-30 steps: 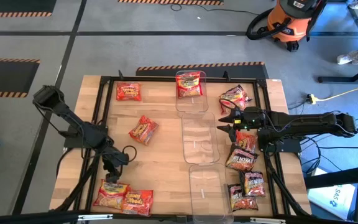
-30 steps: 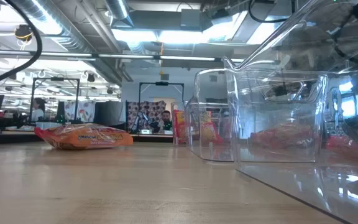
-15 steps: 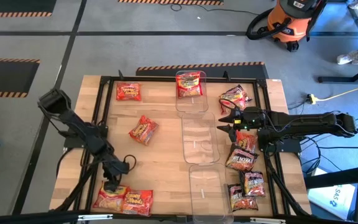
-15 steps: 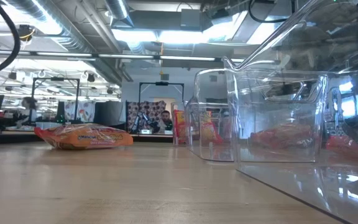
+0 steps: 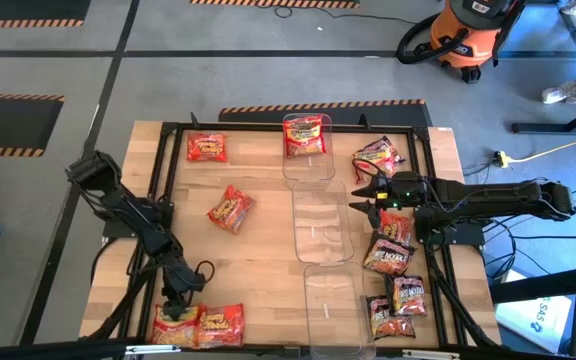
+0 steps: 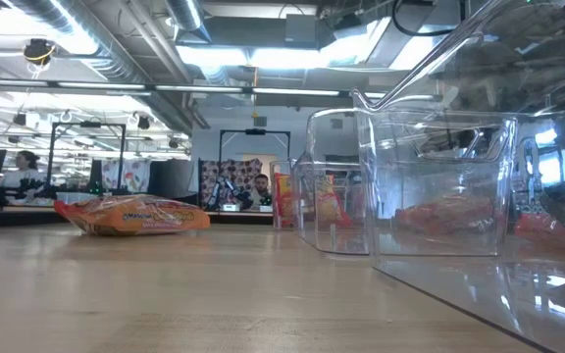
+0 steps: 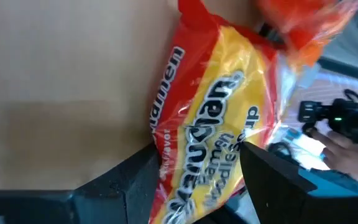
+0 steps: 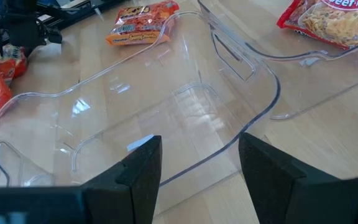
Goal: Sort Maruchan noodles
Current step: Put the red noodle pack into the top transparent bin
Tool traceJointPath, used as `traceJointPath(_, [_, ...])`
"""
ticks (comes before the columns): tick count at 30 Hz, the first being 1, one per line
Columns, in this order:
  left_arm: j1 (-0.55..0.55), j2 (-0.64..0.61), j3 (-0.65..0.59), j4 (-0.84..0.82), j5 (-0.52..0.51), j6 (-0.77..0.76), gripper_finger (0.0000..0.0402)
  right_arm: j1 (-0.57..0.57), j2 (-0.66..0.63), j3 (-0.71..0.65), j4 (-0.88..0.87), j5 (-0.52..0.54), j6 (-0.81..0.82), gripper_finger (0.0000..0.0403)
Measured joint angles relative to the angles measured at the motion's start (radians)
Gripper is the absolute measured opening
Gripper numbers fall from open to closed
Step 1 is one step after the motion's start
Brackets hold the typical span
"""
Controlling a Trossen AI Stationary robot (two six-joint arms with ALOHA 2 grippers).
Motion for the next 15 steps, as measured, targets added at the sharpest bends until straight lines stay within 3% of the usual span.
traceJointPath(8, [-0.006, 0.012, -0.002, 0.051, -0.038, -0.022, 0.0185, 0.0, 0.0, 0.0, 0.0, 0.002, 0.0, 0.0193])
traceJointPath(15, [-0.008, 0.014, -0.003, 0.08, -0.048, -0.021, 0.0107, 0.0, 0.0, 0.0, 0.0, 0.002, 0.0, 0.0193])
